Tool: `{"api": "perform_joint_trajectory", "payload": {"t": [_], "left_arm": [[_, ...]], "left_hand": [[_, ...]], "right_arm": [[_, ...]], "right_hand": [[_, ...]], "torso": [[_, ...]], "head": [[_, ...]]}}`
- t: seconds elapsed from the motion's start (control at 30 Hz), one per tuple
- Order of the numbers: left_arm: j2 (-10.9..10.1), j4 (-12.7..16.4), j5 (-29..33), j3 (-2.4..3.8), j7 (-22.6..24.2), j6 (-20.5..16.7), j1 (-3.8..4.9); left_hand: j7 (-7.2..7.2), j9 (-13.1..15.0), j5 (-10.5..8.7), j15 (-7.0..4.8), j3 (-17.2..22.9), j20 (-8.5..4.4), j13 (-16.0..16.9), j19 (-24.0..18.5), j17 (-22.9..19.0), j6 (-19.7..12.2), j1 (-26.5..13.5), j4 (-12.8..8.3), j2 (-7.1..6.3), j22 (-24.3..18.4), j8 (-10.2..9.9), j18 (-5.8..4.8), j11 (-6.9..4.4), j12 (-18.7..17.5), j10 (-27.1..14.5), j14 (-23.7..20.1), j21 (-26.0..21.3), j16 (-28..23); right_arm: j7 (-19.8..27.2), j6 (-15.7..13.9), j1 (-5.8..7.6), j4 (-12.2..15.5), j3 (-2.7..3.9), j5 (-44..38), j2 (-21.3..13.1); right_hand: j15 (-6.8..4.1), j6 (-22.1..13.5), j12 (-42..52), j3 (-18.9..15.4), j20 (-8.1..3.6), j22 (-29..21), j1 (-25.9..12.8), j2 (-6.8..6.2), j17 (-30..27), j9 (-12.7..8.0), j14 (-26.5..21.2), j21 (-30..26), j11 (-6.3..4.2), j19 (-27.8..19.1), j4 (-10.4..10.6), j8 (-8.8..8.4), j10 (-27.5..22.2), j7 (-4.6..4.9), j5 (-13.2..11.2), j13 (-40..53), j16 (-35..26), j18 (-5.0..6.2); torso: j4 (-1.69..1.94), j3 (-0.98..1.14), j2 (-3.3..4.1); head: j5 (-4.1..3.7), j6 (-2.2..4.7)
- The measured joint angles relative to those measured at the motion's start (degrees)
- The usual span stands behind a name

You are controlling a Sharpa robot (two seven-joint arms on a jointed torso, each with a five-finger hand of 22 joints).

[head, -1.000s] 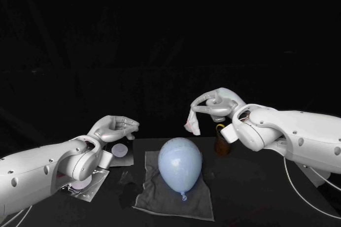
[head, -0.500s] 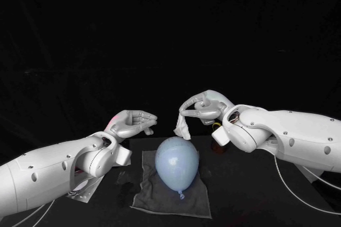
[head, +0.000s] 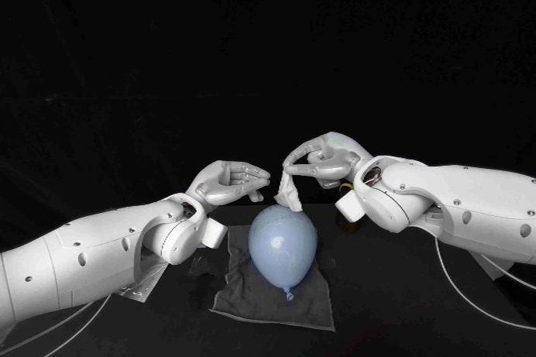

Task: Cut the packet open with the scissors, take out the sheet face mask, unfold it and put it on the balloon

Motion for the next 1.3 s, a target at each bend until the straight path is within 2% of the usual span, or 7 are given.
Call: {"api": "perform_joint_trajectory", "payload": {"t": [0.2, 0.33, 0.43, 0.7, 0.93, 1.07, 1.3], "left_arm": [[0.73, -0.27, -1.9, 0.03, -0.22, 0.07, 0.0], [1.08, -0.47, -3.24, 0.04, -0.64, 0.0, -0.01], [1.14, -0.6, -4.09, 0.04, -0.99, -0.14, -0.01], [1.46, -1.15, -5.57, 0.04, -1.94, -1.35, -0.02], [1.88, -1.89, -7.85, 0.04, -3.74, -2.43, -0.07], [1.96, -2.23, -10.57, 0.04, -5.38, -2.43, -0.14], [2.36, -2.7, -15.48, 0.04, -7.72, -1.71, -0.31]], "left_hand": [[0.63, -0.49, 0.0, 0.73, -1.36, 0.13, 0.01, -0.13, 0.0, -0.63, -0.87, -0.01, -0.87, -0.41, -1.22, -0.02, 0.92, -2.69, -2.15, -0.74, -0.91, 0.0], [1.41, -0.85, 0.01, 2.25, -3.08, 1.43, 0.04, -1.45, -0.51, -2.29, -1.02, 0.14, -1.02, -1.97, -2.11, -0.03, 1.97, -4.66, -4.84, -4.43, -3.63, -1.83], [1.42, -0.85, 0.03, 2.8, -3.47, 2.54, 0.15, -2.55, -1.11, -2.31, -0.93, 0.19, -0.93, -3.41, -2.1, -0.03, 1.94, -4.66, -4.84, -7.38, -6.19, -3.36], [1.19, -0.79, 0.03, 2.37, -3.16, 2.96, 0.15, -2.09, -1.25, -2.07, 0.92, -0.64, 0.25, -3.97, -2.11, -0.05, 2.07, -4.87, -4.7, -7.72, -6.88, -3.53], [1.17, -0.82, 0.03, 2.0, -4.34, 1.63, 0.15, 0.22, -0.07, -2.05, 1.3, -1.82, 0.33, -2.62, -2.39, -0.07, 2.3, -5.53, -4.47, -4.87, -4.31, -0.19], [1.16, -1.01, 0.03, 1.9, -5.02, 1.31, 0.15, 0.77, 0.73, -2.03, 1.34, -2.23, 0.28, -1.96, -2.77, -0.44, 1.85, -5.96, -4.92, -3.98, -3.03, 1.81], [0.29, -1.11, 0.03, 2.0, -6.69, 0.83, 0.15, 1.44, 2.53, -1.54, 1.34, -2.08, 0.28, -0.66, -3.08, -0.47, 2.15, -6.3, -5.84, -3.26, -0.87, 6.53]], "right_arm": [[0.16, -0.01, 0.0, 0.19, 0.01, 0.0, -0.03], [0.29, -0.01, 0.0, 0.4, 0.01, 0.0, -0.12], [0.39, -0.02, 0.0, 0.5, 0.01, 0.0, -0.23], [0.64, -0.02, 0.0, 1.07, 0.02, 0.0, -0.74], [0.92, -0.02, 0.0, 2.06, 0.09, 0.0, -1.38], [1.08, -0.02, 0.01, 2.46, 0.14, 0.0, -1.66], [1.31, -0.02, 0.05, 2.97, 0.23, 0.0, -1.85]], "right_hand": [[0.0, -0.02, -0.11, 0.0, 0.0, -0.04, 0.0, 0.0, 0.0, 0.0, 0.0, -0.22, 0.0, 0.0, 0.0, -0.01, 0.0, 0.01, -0.08, 0.0, -0.09, 0.0], [0.0, -0.06, -0.12, 0.0, 0.01, -0.03, 0.0, 0.0, -0.02, 0.0, 0.0, -0.22, 0.0, -0.01, 0.0, 0.07, 0.0, 0.04, -0.09, -0.01, 0.06, 0.0], [0.0, -0.09, -0.12, 0.0, 0.09, -0.03, 0.0, 0.0, -0.05, -0.01, 0.0, -0.22, 0.0, -0.09, 0.0, 0.13, 0.0, 0.07, -0.1, -0.02, 0.06, 0.0], [0.0, 0.04, -0.22, 0.0, 0.1, 0.0, 0.0, 0.0, -0.04, 0.0, 0.0, -0.23, 0.0, -0.1, 0.0, 0.12, 0.0, 0.2, 0.16, -0.05, 0.05, -0.01], [0.0, 0.03, -0.34, 0.16, 0.1, 0.01, -0.01, 0.01, -0.01, 0.08, 0.0, -0.23, 0.0, -0.1, -0.16, 0.11, 0.0, 0.19, 0.16, -0.01, 0.01, 0.0], [0.01, 0.03, -0.34, 0.16, 0.1, 0.01, -0.24, 0.24, 0.0, 0.08, 0.0, -0.23, 0.0, -0.1, -0.17, 0.05, -0.01, 0.19, 0.15, 0.0, 0.0, -0.01], [0.01, 0.01, -0.41, 0.16, 0.11, -0.02, -0.24, 0.24, 0.0, 0.08, -0.01, -0.23, 0.01, -0.11, -0.16, -0.01, -0.01, 0.19, 0.14, 0.0, 0.04, -0.01]], "torso": [[-0.02, 0.01, -0.01], [-0.06, 0.04, -0.03], [-0.07, 0.03, -0.05], [-0.06, 0.04, -0.06], [-0.05, 0.01, -0.04], [-0.04, 0.0, -0.04], [-0.03, 0.0, -0.05]], "head": [[0.15, -0.29], [0.26, -0.35], [0.29, -0.36], [0.36, -0.21], [0.5, -0.19], [0.57, -0.27], [0.62, -0.48]]}}
